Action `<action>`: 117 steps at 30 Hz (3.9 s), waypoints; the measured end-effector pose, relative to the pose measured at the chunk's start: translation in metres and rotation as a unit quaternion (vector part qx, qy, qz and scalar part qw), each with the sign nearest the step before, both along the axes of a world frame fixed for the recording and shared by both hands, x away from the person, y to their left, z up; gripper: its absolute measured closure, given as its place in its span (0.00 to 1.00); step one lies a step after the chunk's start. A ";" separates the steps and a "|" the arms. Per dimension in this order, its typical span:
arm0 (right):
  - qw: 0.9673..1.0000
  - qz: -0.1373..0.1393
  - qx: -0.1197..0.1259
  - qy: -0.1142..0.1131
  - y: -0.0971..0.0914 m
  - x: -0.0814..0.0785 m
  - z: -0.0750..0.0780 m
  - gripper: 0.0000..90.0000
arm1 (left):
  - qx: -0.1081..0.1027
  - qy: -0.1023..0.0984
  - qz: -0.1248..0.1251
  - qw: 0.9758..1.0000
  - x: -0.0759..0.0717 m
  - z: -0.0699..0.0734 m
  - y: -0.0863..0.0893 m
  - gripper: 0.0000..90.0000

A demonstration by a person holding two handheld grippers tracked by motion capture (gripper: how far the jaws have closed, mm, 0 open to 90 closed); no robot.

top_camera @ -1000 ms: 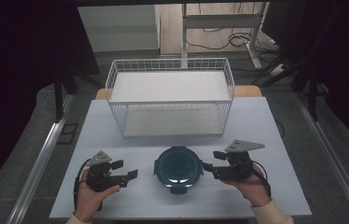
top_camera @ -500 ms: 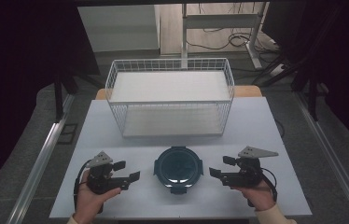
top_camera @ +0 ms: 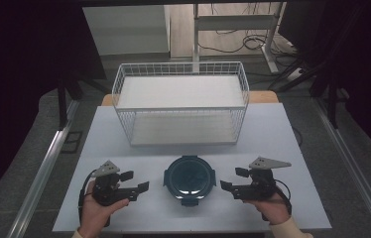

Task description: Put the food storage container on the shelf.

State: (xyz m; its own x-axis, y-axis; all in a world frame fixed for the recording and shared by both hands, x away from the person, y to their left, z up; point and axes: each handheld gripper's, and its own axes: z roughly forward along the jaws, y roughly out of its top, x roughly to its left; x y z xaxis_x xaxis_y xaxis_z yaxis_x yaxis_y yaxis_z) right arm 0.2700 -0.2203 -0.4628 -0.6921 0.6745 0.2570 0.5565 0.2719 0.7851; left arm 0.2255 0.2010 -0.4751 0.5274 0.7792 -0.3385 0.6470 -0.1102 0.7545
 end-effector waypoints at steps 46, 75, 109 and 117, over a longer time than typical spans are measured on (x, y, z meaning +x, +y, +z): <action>0.988 -0.030 0.032 0.150 0.054 0.037 -0.032 0.11 | -0.091 0.140 -0.031 0.986 0.051 -0.026 -0.044 0.16; 0.968 -0.039 0.110 0.222 0.048 0.036 -0.043 0.36 | -0.118 0.189 -0.028 0.974 0.051 -0.035 -0.060 0.36; 0.981 -0.019 0.116 0.156 0.046 0.018 -0.032 0.44 | -0.122 0.160 -0.012 0.979 0.037 -0.023 -0.056 0.46; 0.985 -0.012 0.114 0.130 0.044 0.017 -0.022 0.45 | -0.116 0.142 -0.019 0.983 0.033 -0.014 -0.057 0.46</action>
State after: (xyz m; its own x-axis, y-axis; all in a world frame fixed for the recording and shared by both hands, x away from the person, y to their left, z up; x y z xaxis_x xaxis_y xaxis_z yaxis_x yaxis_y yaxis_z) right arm 0.2871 -0.1759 -0.4851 -0.5672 0.5949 0.5695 0.7506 0.0889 0.6548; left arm 0.2586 0.1441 -0.4889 0.4137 0.6456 -0.6420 0.8336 0.0150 0.5522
